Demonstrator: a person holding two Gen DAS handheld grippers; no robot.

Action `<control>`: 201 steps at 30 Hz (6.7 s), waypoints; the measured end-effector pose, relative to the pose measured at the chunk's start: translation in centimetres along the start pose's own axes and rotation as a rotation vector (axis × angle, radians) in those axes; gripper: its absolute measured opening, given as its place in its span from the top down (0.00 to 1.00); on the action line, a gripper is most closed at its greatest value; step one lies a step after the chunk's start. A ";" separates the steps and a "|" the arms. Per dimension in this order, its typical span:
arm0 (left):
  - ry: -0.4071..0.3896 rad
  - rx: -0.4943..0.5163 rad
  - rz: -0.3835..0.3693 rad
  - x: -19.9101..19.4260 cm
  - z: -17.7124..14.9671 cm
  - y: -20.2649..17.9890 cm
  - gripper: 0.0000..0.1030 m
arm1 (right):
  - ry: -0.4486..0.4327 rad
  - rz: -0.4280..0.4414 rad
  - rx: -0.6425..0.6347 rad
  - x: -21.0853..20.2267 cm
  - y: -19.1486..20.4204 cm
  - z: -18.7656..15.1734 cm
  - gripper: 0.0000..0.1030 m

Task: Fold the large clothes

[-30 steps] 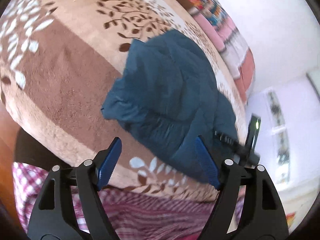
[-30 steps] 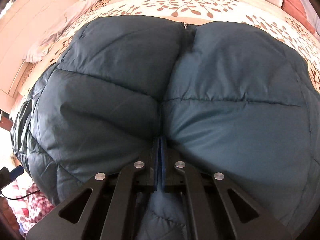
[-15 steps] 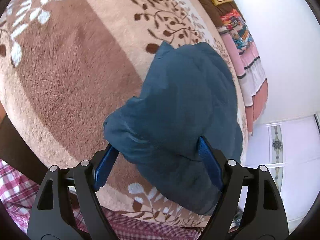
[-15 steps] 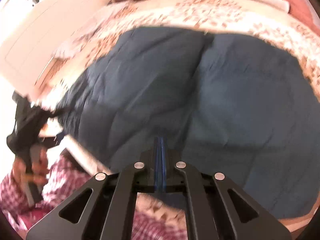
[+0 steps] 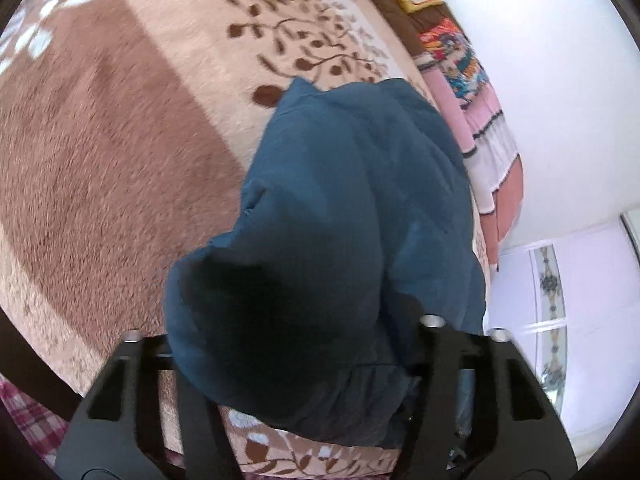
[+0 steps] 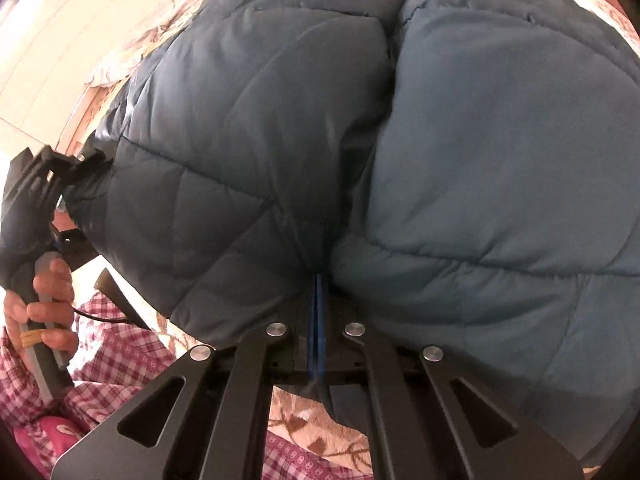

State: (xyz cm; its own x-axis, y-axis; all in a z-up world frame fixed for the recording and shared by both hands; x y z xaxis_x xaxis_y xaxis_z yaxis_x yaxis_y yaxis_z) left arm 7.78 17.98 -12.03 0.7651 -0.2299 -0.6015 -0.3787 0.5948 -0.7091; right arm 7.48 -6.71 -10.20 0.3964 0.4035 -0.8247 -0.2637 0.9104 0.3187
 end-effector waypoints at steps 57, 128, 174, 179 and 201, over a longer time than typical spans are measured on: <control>0.209 1.256 -0.441 2.3 -30.6 -29.0 0.76 | -0.306 0.301 0.710 -15.7 -27.4 -10.0 1.00; 0.194 1.026 -0.091 14.4 -18.3 -34.5 0.28 | -0.244 -0.204 0.340 -14.1 -23.0 -5.5 1.00; 0.037 0.946 -0.111 1.9 -12.3 -28.6 0.28 | -0.222 -0.364 0.287 -11.8 -17.4 -3.7 1.00; 0.059 0.928 -0.127 0.1 -12.2 -26.7 0.28 | -0.222 -0.382 0.294 -12.3 -16.9 -3.6 1.00; 0.397 0.727 -0.162 1.0 -16.3 -16.9 0.17 | -0.273 -0.352 0.316 -13.8 -17.1 -4.6 1.00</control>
State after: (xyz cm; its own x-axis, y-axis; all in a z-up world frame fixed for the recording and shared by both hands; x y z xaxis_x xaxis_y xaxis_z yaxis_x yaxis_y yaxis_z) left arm 6.46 -4.86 -6.68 0.4901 -0.5279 -0.6937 0.2531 0.8477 -0.4662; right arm 2.48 -28.23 -6.38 0.6379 0.0404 -0.7691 0.1868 0.9607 0.2054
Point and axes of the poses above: each gripper's, at about its wrist camera, not at the fingertips, and x roughly the way its jaws point, y to its left, z to its top, the point moved 1 cm from there along x, roughly the way its jaws point, and after that the axes turned 13 degrees about -y, right-handed, at the moved point
